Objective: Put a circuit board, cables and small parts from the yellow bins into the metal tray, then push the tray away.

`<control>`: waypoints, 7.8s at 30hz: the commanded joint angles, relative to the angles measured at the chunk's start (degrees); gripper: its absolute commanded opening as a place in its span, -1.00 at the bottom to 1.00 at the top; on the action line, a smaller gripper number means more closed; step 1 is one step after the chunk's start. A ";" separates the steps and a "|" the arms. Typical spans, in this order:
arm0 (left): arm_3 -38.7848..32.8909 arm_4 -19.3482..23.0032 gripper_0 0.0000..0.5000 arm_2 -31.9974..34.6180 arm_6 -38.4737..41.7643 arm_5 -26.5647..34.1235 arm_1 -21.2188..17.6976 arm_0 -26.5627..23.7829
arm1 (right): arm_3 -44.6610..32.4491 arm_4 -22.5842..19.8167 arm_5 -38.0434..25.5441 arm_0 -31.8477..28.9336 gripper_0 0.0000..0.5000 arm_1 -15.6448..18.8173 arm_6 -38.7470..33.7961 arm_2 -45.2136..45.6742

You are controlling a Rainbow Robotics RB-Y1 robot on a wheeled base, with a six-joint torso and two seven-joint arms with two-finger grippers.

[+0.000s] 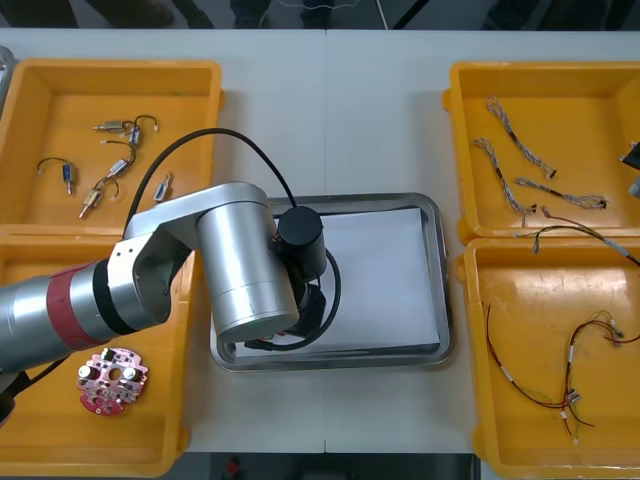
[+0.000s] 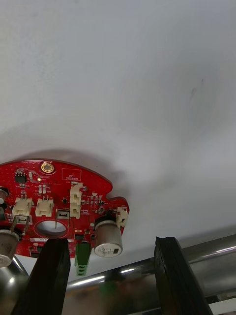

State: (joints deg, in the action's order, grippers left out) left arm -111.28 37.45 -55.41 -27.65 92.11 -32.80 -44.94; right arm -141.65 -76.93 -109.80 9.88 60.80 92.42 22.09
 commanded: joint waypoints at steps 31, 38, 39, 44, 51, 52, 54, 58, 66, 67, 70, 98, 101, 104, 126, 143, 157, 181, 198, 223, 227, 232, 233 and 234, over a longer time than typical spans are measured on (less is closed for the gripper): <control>-4.12 18.27 1.00 34.49 -10.49 17.89 -15.01 -2.26 | -0.82 9.69 9.52 30.72 -1.00 -10.09 2.33 -41.87; 4.06 18.62 1.00 39.59 -15.94 17.89 -19.67 -2.26 | 0.58 17.34 9.61 34.15 -1.00 -13.87 5.93 -49.86; 4.85 18.62 1.00 39.94 -16.47 17.89 -19.93 -2.26 | 0.76 18.22 9.61 34.33 -1.00 -14.04 6.81 -50.48; 10.47 18.01 1.00 42.67 -20.87 17.57 -22.04 -2.26 | 3.31 21.99 10.31 35.38 -1.00 -15.45 12.96 -54.61; 17.68 15.72 1.00 45.83 -28.07 13.88 -23.80 -2.26 | 7.88 24.10 14.35 36.08 -1.00 -15.80 20.26 -59.88; 18.12 15.46 1.00 46.01 -28.69 13.53 -23.80 -2.26 | 8.14 24.28 14.53 36.08 -1.00 -15.89 20.70 -60.23; 20.23 14.40 1.00 46.88 -31.41 12.12 -23.80 -2.26 | 9.11 24.90 15.67 36.08 -1.00 -15.80 22.10 -62.08; 22.42 12.29 1.00 47.15 -35.19 9.84 -23.80 -2.26 | 10.52 25.69 16.38 36.08 -1.00 -15.80 22.81 -64.45; 31.30 10.01 1.00 48.03 -45.74 0.87 -23.80 -2.26 | 13.42 27.18 20.16 36.08 -1.00 -15.01 24.30 -69.29; 32.53 9.92 1.00 48.03 -46.79 -0.62 -23.71 -2.35 | 14.03 27.53 20.95 36.00 -1.00 -15.01 24.39 -69.90; 35.08 9.83 1.00 48.03 -49.17 -3.87 -23.62 -2.35 | 15.26 28.41 22.79 36.00 -1.00 -14.83 24.65 -71.40; 48.53 6.49 1.00 40.20 -54.35 -22.86 -16.42 -3.31 | 27.22 34.65 35.01 36.00 -1.00 -14.83 27.29 -81.24; 50.02 6.49 1.00 39.85 -54.79 -24.09 -16.06 -3.40 | 27.22 34.65 34.83 36.00 -1.00 -14.83 27.55 -81.33; 51.52 6.49 1.00 38.97 -55.23 -25.93 -15.63 -3.31 | 27.22 34.65 34.83 35.91 -0.96 -14.57 27.82 -81.33; 55.47 7.72 1.00 36.51 -56.72 -28.66 -14.66 -3.31 | 24.49 29.29 31.76 36.26 1.00 -14.40 27.55 -74.47; 55.56 9.39 -1.00 36.60 -56.90 -28.31 -15.36 -3.14 | 16.84 28.15 10.75 37.58 1.00 -19.49 26.41 -56.72; 45.98 9.57 -1.00 47.24 -57.25 -11.52 -20.90 -3.22 | 11.40 29.38 -0.20 37.67 1.00 -20.99 23.25 -41.43; 10.30 9.74 -1.00 50.66 -35.89 17.89 -17.65 -0.68 | 18.34 30.52 -0.20 31.08 1.00 -16.86 13.05 -19.54; -3.42 8.25 -1.00 39.85 -17.96 17.89 -6.84 -0.68 | 31.79 31.40 -0.20 30.20 1.00 -11.76 17.18 -13.21; 3.79 -1.33 -1.00 19.99 -12.60 3.95 2.04 -0.94 | 56.22 35.88 4.69 36.08 1.00 -10.09 43.55 -14.88; 5.90 -2.21 -1.00 17.35 -12.25 1.31 2.22 -0.85 | 58.07 36.67 7.67 36.44 1.00 -10.09 46.19 -16.73; 8.45 -2.91 -1.00 15.68 -12.16 -0.97 2.22 -0.85 | 60.44 36.15 11.98 36.44 1.00 -10.09 46.71 -19.89; 9.06 -3.00 -1.00 15.33 -12.16 -1.41 2.22 -0.85 | 61.14 35.97 12.95 36.44 1.00 -10.18 46.89 -20.77; 9.42 -3.09 -0.99 15.24 -12.16 -1.59 2.22 -0.85 | 61.49 35.88 13.39 36.44 1.00 -10.09 46.98 -21.21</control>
State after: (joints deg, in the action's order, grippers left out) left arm -102.60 35.31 -39.06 -40.05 91.86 -31.66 -45.79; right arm -81.13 -40.79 -98.11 43.70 48.61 137.65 3.76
